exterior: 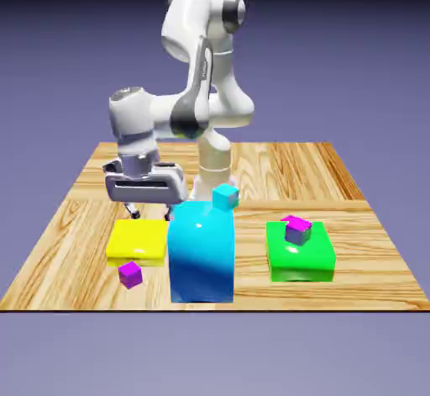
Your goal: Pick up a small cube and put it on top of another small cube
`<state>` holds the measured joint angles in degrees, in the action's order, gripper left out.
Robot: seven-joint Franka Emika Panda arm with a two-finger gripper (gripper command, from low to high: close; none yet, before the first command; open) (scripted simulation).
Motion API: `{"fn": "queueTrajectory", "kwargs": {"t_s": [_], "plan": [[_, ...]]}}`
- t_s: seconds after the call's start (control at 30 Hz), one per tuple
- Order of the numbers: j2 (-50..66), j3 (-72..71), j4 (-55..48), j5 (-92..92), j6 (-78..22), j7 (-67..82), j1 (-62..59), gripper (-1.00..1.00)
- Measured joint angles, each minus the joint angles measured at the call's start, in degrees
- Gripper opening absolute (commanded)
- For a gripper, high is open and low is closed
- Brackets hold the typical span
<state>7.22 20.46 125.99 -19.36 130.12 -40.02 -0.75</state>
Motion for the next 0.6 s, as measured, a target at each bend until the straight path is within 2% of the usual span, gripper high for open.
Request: {"fn": "queueTrajectory", "kwargs": {"t_s": [0.6], "plan": [[37.4, 19.2, -32.8, -18.1, -41.1, 2.3, -1.1, 0.00]]}}
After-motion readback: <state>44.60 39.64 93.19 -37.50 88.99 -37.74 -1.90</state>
